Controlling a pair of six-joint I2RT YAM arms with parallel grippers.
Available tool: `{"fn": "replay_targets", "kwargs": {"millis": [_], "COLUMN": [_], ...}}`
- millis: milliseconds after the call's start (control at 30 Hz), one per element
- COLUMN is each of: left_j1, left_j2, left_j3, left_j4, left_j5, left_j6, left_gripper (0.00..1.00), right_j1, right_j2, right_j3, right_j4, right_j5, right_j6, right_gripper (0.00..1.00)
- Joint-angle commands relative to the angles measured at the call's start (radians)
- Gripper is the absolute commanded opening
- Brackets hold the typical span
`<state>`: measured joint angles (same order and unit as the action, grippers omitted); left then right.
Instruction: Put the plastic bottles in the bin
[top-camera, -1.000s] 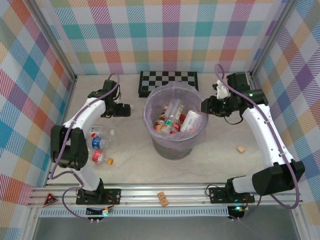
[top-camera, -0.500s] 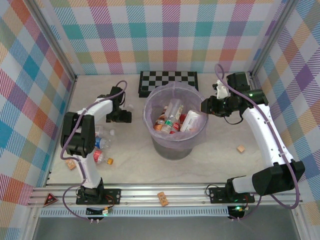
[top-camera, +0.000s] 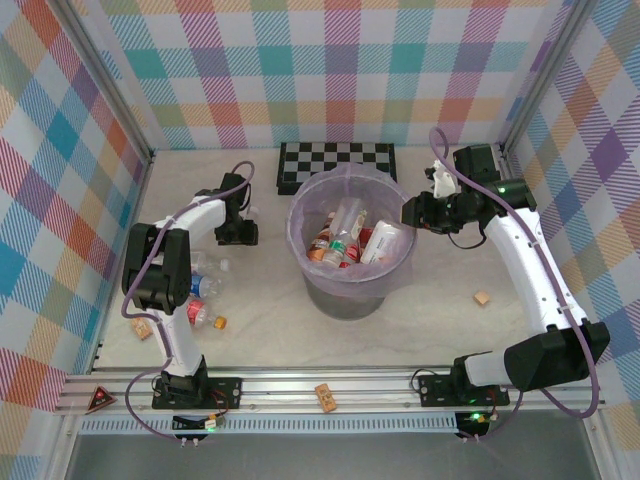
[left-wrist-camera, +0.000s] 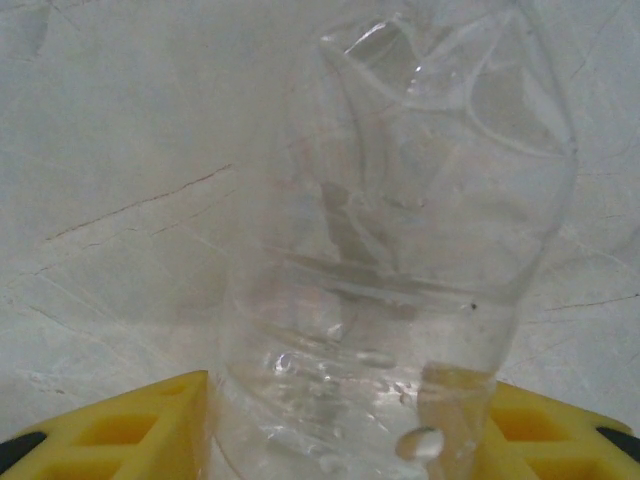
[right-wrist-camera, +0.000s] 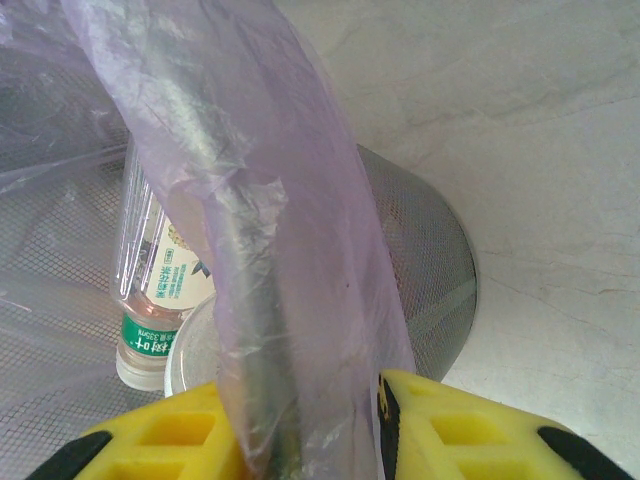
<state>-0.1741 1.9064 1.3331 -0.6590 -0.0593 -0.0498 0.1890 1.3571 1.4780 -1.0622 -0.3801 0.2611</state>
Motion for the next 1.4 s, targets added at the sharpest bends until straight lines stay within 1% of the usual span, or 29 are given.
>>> {"fn": "replay_targets", "kwargs": {"millis": [0,167,300,467,633,667,733,767,833,867,900,1000,1133,1233,1367], "left_j1": [0.010,0.010,0.010,-0.002,-0.053,-0.066,-0.074,-0.081,-0.109,-0.135,-0.163,-0.275,-0.397,-0.465,-0.537], "left_j2": [-0.036,-0.091,-0.162,-0.328,-0.494,-0.523,-0.587,-0.619,-0.650,-0.651,-0.648,-0.626,-0.565,-0.502,-0.413], "left_j3": [0.031,0.056,0.092,0.115,0.172,0.186,0.184,0.169,0.154,0.172,0.194,0.266,0.318,0.352,0.398], "left_j4": [-0.050,-0.105,-0.159,-0.187,-0.222,-0.218,-0.153,-0.089,0.008,0.018,0.011,-0.017,-0.009,0.004,-0.028], "left_j5": [0.036,0.052,0.083,0.121,0.189,0.216,0.352,0.436,0.558,0.588,0.592,0.549,0.543,0.531,0.484], "left_j6": [-0.022,-0.032,-0.035,-0.074,-0.122,-0.138,-0.189,-0.237,-0.317,-0.339,-0.346,-0.351,-0.394,-0.419,-0.431], "left_gripper": [0.52,0.52,0.53,0.53,0.49,0.48,0.45,0.43,0.41,0.41,0.41,0.42,0.41,0.40,0.39], "right_j1": [-0.003,-0.003,-0.004,-0.003,-0.003,-0.003,-0.002,-0.002,-0.002,-0.002,-0.001,0.001,0.003,0.005,0.011], "right_j2": [-0.009,-0.006,-0.006,-0.007,-0.004,-0.002,-0.003,-0.004,-0.004,-0.006,-0.005,-0.009,-0.010,-0.007,-0.003], "right_j3": [0.021,0.029,0.041,0.043,0.033,0.032,0.029,0.026,0.022,0.021,0.021,0.021,0.024,0.028,0.033], "right_j4": [0.010,0.019,0.018,0.025,0.038,0.040,0.042,0.044,0.046,0.047,0.047,0.047,0.044,0.042,0.044], "right_j5": [-0.028,-0.055,-0.064,-0.072,-0.074,-0.075,-0.080,-0.078,-0.077,-0.079,-0.079,-0.078,-0.076,-0.074,-0.073], "right_j6": [0.005,0.009,0.009,0.010,0.013,0.015,0.014,0.016,0.019,0.020,0.021,0.021,0.023,0.022,0.026], "right_gripper": [0.36,0.36,0.36,0.37,0.37,0.37,0.37,0.37,0.37,0.37,0.37,0.37,0.37,0.37,0.37]}}
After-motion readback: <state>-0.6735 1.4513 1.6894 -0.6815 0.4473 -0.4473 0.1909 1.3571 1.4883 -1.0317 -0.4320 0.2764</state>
